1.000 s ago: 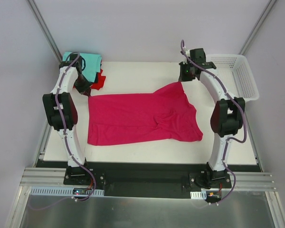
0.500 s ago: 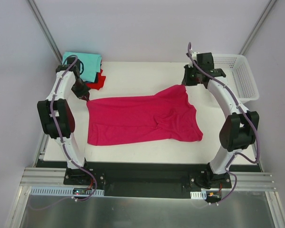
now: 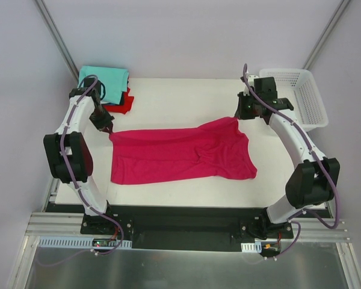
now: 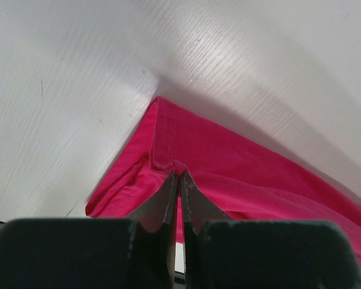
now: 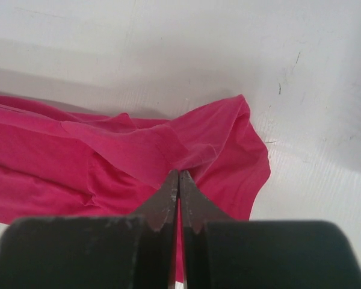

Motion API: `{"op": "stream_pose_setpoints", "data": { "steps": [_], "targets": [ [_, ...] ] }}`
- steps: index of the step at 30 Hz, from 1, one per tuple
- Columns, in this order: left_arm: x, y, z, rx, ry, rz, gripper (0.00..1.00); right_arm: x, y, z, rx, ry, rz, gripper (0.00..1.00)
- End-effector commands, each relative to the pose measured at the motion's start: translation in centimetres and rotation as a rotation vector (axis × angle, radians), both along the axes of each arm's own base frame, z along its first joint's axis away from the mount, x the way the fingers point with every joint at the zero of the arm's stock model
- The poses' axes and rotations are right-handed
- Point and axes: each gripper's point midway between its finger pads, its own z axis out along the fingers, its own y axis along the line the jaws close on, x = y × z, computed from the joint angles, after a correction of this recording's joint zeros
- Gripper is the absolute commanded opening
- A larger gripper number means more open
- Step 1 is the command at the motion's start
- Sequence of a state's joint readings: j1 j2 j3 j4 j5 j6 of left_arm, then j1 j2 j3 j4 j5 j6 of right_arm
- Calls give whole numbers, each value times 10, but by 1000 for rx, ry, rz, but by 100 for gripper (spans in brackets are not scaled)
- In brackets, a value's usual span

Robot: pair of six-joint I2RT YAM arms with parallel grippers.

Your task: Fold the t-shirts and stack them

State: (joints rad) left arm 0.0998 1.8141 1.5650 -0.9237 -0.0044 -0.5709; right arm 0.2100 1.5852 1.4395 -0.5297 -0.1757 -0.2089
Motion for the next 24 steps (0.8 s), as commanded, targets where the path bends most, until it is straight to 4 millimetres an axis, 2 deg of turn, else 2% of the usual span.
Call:
{"op": "stream_pose_setpoints", "data": {
  "steps": [1,4,14,24],
  "targets": [
    [-9,1,20,7,-49,-13,0,-15,-6,24,3,-51,-27,1],
    [-12,1,22,8,-59,-11,0,-24,-8,27,4,-53,-29,1],
    [-29,-9,22,-25,-73,-19,0,-53,-8,17,7,-17,-26,1],
    [-52,-14,1,-35,-45,-24,0,-81,-5,-7,-17,35,-23,1]
  ]
}}
